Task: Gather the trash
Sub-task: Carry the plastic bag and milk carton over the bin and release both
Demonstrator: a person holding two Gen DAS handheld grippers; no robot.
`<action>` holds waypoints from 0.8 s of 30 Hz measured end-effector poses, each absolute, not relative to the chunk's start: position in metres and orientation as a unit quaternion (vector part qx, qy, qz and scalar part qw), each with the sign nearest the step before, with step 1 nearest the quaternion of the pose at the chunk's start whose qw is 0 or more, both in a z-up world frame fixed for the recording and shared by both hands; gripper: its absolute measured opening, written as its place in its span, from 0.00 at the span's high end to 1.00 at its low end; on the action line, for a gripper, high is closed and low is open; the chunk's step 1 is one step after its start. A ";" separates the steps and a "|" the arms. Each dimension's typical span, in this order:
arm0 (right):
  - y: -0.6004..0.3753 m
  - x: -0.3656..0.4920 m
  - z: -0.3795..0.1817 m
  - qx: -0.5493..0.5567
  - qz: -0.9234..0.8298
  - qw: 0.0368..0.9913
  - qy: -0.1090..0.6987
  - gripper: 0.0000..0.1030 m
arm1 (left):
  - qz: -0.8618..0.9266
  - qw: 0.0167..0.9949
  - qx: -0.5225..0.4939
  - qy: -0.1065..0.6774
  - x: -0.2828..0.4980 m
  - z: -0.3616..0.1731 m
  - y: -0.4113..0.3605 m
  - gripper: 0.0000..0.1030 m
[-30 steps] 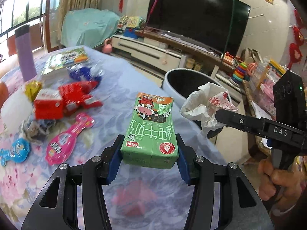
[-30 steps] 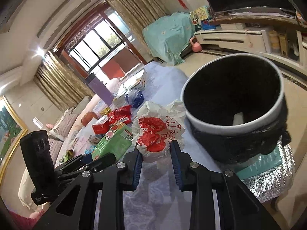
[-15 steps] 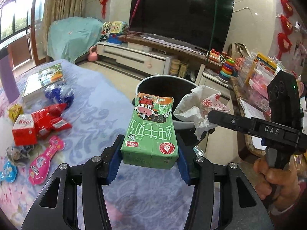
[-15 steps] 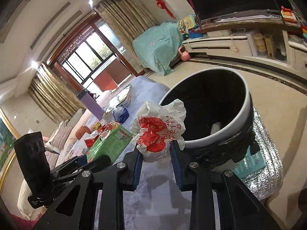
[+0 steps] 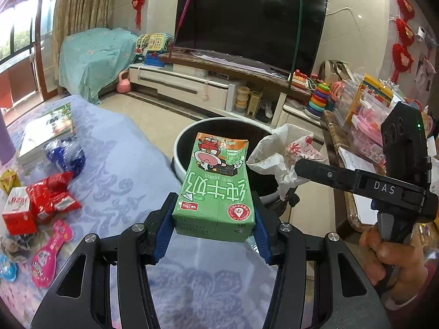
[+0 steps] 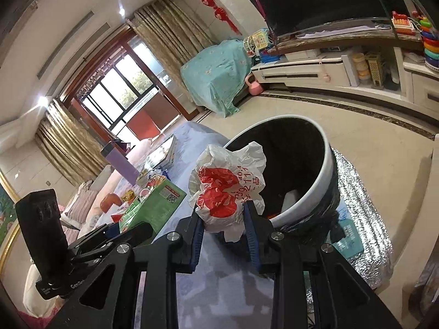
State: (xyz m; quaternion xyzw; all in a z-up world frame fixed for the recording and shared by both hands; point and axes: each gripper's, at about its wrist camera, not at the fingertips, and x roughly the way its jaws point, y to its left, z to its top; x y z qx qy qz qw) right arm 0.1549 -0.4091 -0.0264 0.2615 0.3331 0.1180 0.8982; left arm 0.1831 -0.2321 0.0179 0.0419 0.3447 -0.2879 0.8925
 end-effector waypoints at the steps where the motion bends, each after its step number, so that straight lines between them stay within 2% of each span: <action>1: -0.410 0.157 -0.026 0.261 0.117 0.898 0.334 0.72 | -0.289 0.892 0.044 0.344 0.185 0.018 -0.234 0.51; 24: -0.436 0.196 -0.027 0.236 0.087 0.900 0.356 0.72 | -0.294 0.881 0.049 0.368 0.234 0.005 -0.268 0.51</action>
